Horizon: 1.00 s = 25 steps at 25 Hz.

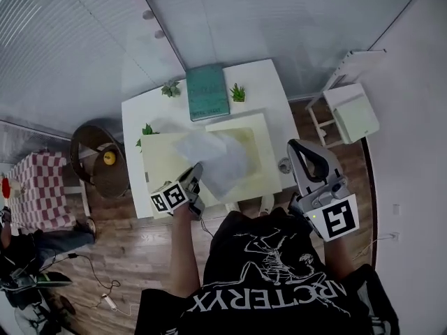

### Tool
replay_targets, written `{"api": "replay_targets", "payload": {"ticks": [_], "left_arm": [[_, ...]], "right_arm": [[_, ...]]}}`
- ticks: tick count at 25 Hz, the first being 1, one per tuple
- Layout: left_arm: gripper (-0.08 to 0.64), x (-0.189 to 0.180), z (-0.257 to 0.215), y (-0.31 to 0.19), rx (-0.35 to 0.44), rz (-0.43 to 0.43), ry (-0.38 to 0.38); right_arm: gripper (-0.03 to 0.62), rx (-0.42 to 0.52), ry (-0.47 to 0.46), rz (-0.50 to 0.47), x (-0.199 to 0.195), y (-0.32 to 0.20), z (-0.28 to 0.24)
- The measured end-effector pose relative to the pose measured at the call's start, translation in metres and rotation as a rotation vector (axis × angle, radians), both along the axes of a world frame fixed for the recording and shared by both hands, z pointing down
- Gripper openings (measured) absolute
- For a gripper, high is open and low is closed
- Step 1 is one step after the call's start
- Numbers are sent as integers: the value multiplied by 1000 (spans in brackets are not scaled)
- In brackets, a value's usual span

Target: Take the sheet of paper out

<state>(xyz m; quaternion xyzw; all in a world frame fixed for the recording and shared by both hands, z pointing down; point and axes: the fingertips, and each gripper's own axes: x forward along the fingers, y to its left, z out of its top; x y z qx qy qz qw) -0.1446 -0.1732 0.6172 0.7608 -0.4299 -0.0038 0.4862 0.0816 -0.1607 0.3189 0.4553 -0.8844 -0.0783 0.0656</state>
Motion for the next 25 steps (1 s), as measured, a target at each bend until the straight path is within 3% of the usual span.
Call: {"api": "replay_targets", "payload": {"ticks": [6, 15, 25], "left_arm": [[11, -45, -97, -5, 223, -127, -97], [11, -49, -213, 2, 549, -209, -344], [11, -40, -287, 13, 771, -229, -622]], "right_arm": [[11, -8, -35, -73, -21, -4, 0], [12, -1, -59, -68, -22, -16, -1], [12, -3, -56, -67, -25, -15, -8]]}}
